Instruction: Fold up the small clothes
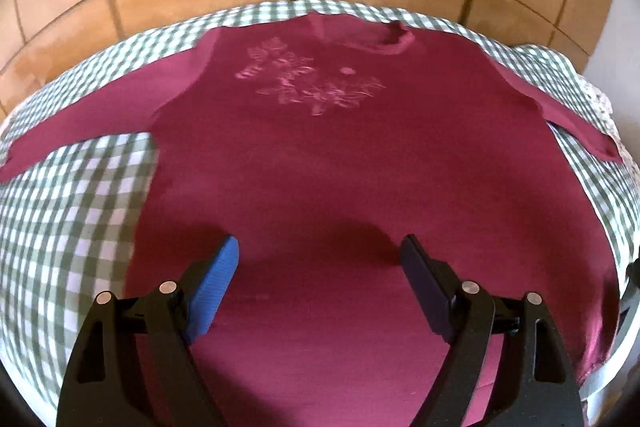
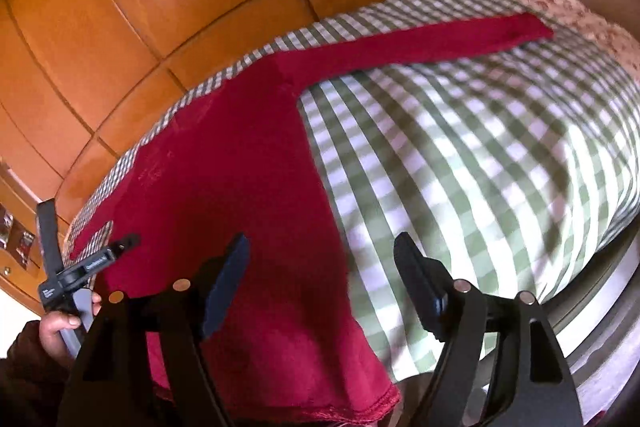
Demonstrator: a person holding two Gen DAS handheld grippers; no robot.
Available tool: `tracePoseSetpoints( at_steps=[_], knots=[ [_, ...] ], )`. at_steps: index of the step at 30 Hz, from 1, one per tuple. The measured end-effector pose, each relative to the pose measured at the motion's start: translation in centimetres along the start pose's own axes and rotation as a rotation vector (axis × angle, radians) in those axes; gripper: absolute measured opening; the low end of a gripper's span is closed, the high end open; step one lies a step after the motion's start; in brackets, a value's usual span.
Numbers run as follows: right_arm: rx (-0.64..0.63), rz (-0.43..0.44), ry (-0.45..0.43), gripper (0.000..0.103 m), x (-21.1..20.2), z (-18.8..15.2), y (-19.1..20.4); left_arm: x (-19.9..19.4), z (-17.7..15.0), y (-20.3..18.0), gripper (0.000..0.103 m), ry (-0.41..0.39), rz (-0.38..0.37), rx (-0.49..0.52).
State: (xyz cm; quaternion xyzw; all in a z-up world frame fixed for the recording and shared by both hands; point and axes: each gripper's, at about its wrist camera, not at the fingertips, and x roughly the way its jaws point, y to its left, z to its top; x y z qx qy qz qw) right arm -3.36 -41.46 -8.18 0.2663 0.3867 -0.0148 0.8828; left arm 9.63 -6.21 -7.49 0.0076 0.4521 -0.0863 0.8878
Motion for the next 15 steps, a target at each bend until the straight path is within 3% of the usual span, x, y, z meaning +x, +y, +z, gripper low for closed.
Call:
tracePoseSetpoints(
  at_steps=[6,11,15],
  knots=[
    [0.092,-0.017,-0.048,0.061,-0.7,2.2,-2.9,0.2,-1.0,1.9,0.086,-0.002,-0.007,-0.040],
    [0.297,-0.057,-0.133,0.057,-1.1,7.8,-8.9,0.7,-1.2,1.5,0.099,-0.001,-0.030,-0.006],
    [0.478,-0.079,-0.180,0.057,0.4,12.2,-13.8,1.1,-1.4,1.3,0.099,-0.006,-0.036,0.015]
  ],
)
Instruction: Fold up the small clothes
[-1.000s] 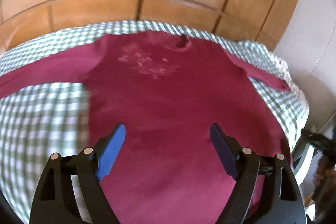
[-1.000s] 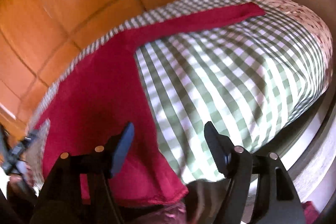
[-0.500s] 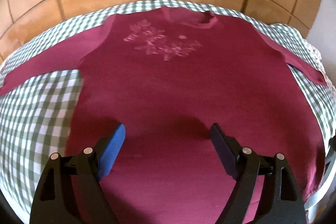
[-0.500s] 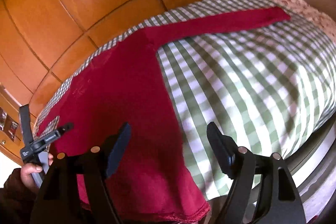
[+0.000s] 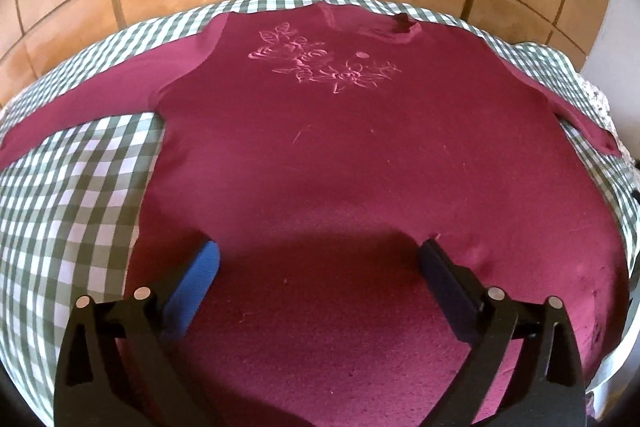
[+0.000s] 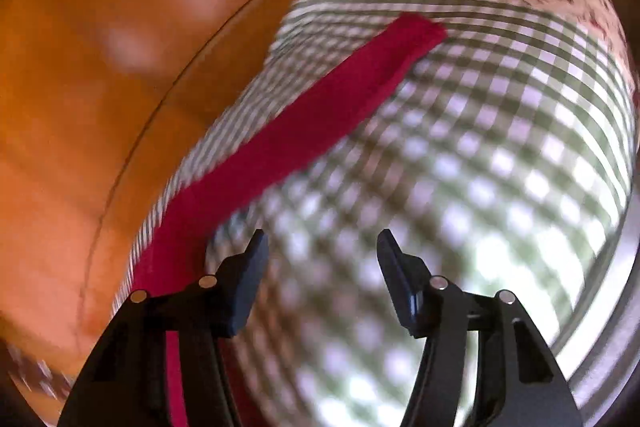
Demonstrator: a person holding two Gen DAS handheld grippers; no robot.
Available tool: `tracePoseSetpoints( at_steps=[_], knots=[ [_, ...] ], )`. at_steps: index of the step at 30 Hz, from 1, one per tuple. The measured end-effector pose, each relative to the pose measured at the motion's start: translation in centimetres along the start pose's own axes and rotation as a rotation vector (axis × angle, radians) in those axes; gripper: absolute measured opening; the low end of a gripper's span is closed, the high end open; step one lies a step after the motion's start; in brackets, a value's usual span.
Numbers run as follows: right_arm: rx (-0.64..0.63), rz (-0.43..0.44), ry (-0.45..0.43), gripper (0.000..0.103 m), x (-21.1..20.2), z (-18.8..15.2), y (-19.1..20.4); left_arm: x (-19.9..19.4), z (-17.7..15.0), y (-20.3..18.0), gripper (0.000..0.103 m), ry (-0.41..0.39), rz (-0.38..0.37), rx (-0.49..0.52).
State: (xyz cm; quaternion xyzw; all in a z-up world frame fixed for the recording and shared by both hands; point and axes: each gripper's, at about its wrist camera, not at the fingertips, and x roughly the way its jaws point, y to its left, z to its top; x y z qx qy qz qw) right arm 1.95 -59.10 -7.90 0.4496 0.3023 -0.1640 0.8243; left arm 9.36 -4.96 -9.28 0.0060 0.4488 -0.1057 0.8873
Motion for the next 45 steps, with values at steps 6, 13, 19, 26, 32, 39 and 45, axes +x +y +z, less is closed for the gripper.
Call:
tracePoseSetpoints(
  at_steps=[6,13,19,26,32,39,45],
  knots=[
    [0.138,-0.145,-0.030,0.052,5.2,6.4,-2.5,0.6,0.0,0.3,0.099,0.003,-0.038,0.002],
    [0.178,-0.220,-0.039,0.031,8.8,11.1,-3.2,1.0,-0.1,0.3,0.099,-0.005,-0.040,0.007],
    [0.058,-0.155,-0.035,0.006,9.3,12.7,1.9,1.2,0.1,0.4,0.099,0.001,-0.038,0.011],
    [-0.229,0.158,0.014,0.006,8.1,8.1,16.8,0.6,0.8,0.7,0.099,0.038,-0.073,-0.004],
    [-0.427,0.372,0.180,0.006,10.2,-2.2,29.0,-0.6,2.0,2.9,0.081,0.068,-0.206,-0.127],
    [-0.615,0.475,0.369,0.011,13.3,-14.4,37.2,-1.1,4.0,4.7,0.070,0.052,-0.353,-0.218],
    [-0.549,0.532,0.339,0.053,11.6,-14.7,34.5,-0.9,7.4,5.4,0.070,-0.015,-0.375,-0.232]
  ],
)
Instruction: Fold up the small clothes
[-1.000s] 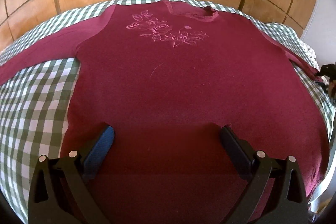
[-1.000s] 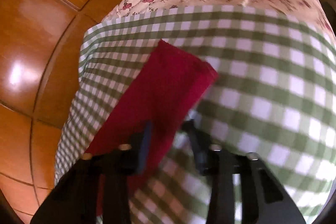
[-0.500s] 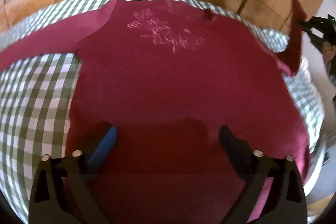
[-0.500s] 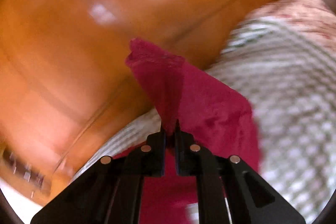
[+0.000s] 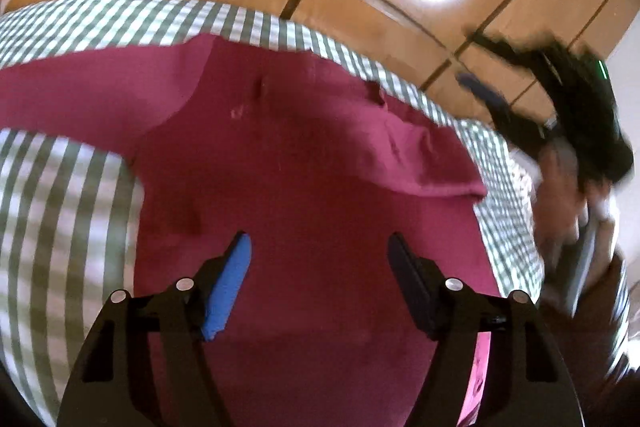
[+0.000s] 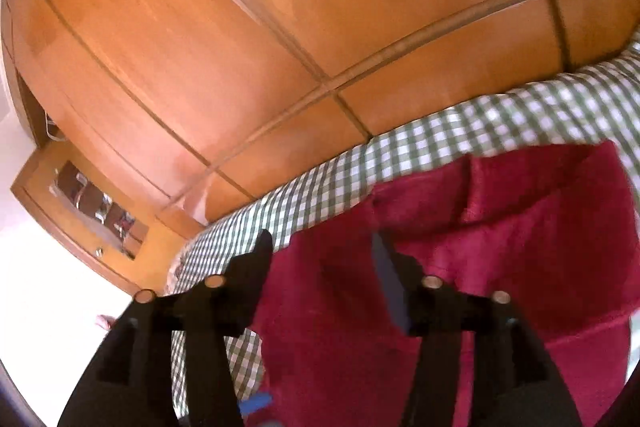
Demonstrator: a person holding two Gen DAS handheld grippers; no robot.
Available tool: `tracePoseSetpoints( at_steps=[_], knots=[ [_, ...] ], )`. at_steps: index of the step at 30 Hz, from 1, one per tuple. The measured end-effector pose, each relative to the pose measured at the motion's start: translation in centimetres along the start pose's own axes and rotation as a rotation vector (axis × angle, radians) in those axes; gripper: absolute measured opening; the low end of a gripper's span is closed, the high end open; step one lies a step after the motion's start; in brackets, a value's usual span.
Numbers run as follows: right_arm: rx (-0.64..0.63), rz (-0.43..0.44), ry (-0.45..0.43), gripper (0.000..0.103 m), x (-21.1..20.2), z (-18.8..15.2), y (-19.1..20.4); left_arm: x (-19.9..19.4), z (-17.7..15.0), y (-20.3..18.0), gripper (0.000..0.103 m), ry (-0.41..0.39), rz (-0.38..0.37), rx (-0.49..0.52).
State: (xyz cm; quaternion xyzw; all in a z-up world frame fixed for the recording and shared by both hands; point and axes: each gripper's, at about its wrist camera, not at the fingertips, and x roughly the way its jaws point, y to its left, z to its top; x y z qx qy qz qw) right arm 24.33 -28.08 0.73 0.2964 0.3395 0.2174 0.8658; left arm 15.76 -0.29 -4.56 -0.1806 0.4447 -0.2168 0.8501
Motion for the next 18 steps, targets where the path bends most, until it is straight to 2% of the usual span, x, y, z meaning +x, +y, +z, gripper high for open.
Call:
tracePoseSetpoints(
  at_steps=[5,7,10,12,13,14,18],
  knots=[
    [0.088,-0.058,-0.022,0.065,-5.1,-3.5,-4.6,2.6,3.5,1.1,0.070,0.003,0.009,-0.043],
    [0.118,-0.091,-0.018,0.073,-7.1,-5.5,-6.5,4.5,5.0,1.8,0.070,0.022,0.013,-0.072],
    [0.182,-0.129,-0.020,0.080,-9.4,-7.6,-9.2,7.3,6.6,2.6,0.070,0.067,0.001,-0.125],
    [0.236,-0.138,-0.027,0.080,-9.8,-7.5,-11.0,9.0,7.2,2.5,0.047,0.093,-0.011,-0.139],
    [0.263,-0.134,-0.032,0.081,-9.7,-7.2,-11.9,9.9,7.5,2.4,0.024,0.112,-0.014,-0.142],
    [0.274,-0.134,-0.035,0.082,-9.5,-6.8,-12.6,10.6,8.1,2.4,0.013,0.141,-0.041,-0.160],
    [0.311,-0.137,-0.064,0.082,-7.4,-3.6,-14.5,7.7,10.1,1.1,0.011,0.014,-0.085,-0.156]
  ],
)
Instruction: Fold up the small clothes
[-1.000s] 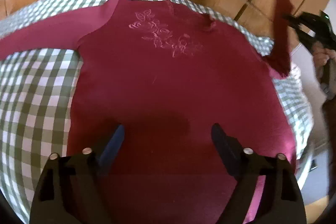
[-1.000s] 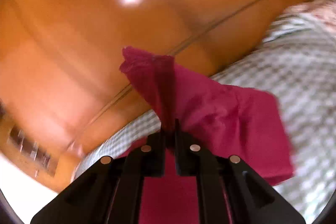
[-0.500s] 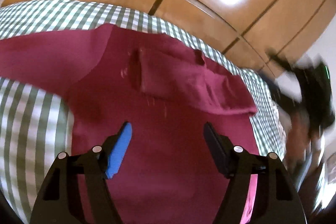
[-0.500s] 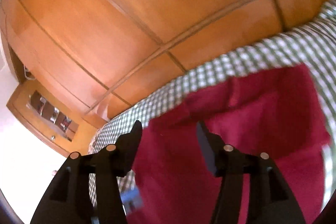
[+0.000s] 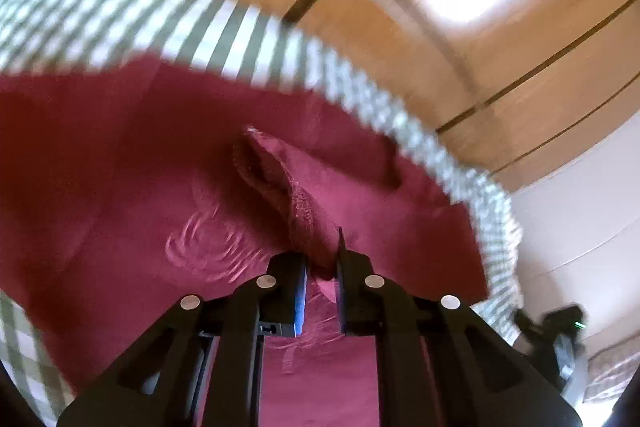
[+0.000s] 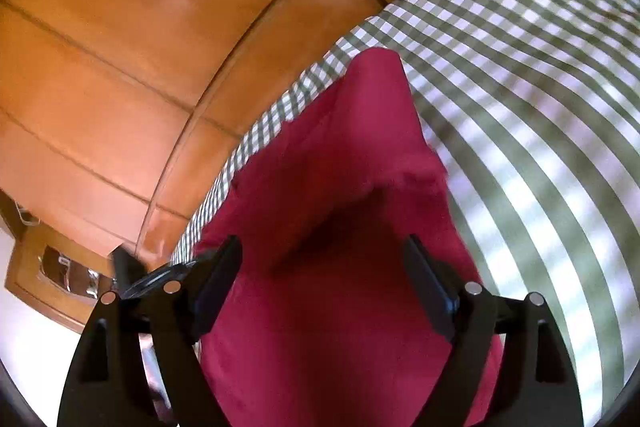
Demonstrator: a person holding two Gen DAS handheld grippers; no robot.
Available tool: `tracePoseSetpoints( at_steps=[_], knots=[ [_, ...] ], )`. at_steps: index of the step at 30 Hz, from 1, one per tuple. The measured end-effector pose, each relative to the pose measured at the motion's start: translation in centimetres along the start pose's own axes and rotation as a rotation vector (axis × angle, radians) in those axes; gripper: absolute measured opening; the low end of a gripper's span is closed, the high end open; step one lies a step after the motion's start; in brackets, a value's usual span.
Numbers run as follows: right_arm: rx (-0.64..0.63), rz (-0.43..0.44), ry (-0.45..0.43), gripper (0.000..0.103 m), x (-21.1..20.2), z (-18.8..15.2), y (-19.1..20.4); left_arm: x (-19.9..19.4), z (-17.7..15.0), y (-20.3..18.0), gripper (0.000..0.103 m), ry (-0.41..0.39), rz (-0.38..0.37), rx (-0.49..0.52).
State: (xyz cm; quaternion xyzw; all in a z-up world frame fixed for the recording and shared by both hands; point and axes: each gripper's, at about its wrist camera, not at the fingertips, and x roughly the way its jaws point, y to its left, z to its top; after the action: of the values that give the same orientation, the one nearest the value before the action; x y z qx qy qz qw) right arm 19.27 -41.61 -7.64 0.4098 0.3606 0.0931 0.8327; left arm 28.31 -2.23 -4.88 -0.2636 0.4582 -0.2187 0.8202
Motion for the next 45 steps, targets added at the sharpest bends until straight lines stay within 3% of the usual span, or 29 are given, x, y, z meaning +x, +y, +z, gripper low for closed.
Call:
tracePoseSetpoints(
  at_steps=[3,5,7,11,17,18,21,23,25,27,29,31,33,38,45],
  knots=[
    [0.037,0.035,-0.026,0.082,1.5,1.6,-0.3,-2.6,0.7,-0.6,0.011,-0.077,0.012,0.032],
    [0.045,0.038,-0.012,0.082,2.4,1.4,-0.5,-2.9,0.7,0.0,0.011,-0.074,0.040,0.043],
    [0.018,0.007,0.010,0.082,2.6,0.3,-0.7,-2.3,0.2,0.6,0.011,-0.057,0.116,0.077],
    [-0.088,-0.051,0.085,0.083,1.9,-2.0,0.2,1.4,-1.7,2.8,0.011,0.060,0.239,0.126],
    [-0.247,0.018,0.046,0.082,1.4,-0.5,5.7,1.3,-1.6,2.0,0.011,0.005,0.238,0.177],
    [-0.261,-0.001,0.053,0.082,2.5,0.1,6.2,1.2,-1.5,1.7,0.011,-0.004,0.240,0.185],
    [-0.319,-0.187,0.065,0.081,6.4,1.3,5.7,0.9,-1.5,1.8,0.011,-0.026,0.283,0.206],
    [-0.331,-0.379,0.111,0.081,9.5,1.4,3.5,0.8,-1.9,2.3,0.022,-0.020,0.353,0.221],
    [-0.420,-0.423,0.063,0.081,10.0,0.3,3.2,1.0,-2.5,3.0,0.023,-0.033,0.361,0.219],
    [-0.467,-0.469,0.057,0.082,9.9,-0.6,4.0,0.6,-2.7,2.8,0.032,-0.044,0.383,0.228],
    [-0.463,-0.462,0.056,0.088,8.8,-1.4,4.9,-0.2,-3.0,2.5,0.064,-0.054,0.396,0.221],
    [-0.449,-0.429,0.024,0.093,6.9,-2.5,5.7,-2.0,-3.7,2.1,0.080,-0.102,0.393,0.196],
    [-0.446,-0.406,0.011,0.095,5.1,-4.3,6.2,-3.5,-4.6,2.2,0.083,-0.137,0.395,0.170],
    [-0.450,-0.388,0.078,0.096,3.4,-10.2,6.7,-7.2,-7.4,3.6,0.083,-0.161,0.404,0.091],
    [-0.575,-0.472,0.074,0.101,3.1,-17.0,6.5,-14.2,-10.7,8.3,0.082,-0.216,0.462,-0.034]
  ],
)
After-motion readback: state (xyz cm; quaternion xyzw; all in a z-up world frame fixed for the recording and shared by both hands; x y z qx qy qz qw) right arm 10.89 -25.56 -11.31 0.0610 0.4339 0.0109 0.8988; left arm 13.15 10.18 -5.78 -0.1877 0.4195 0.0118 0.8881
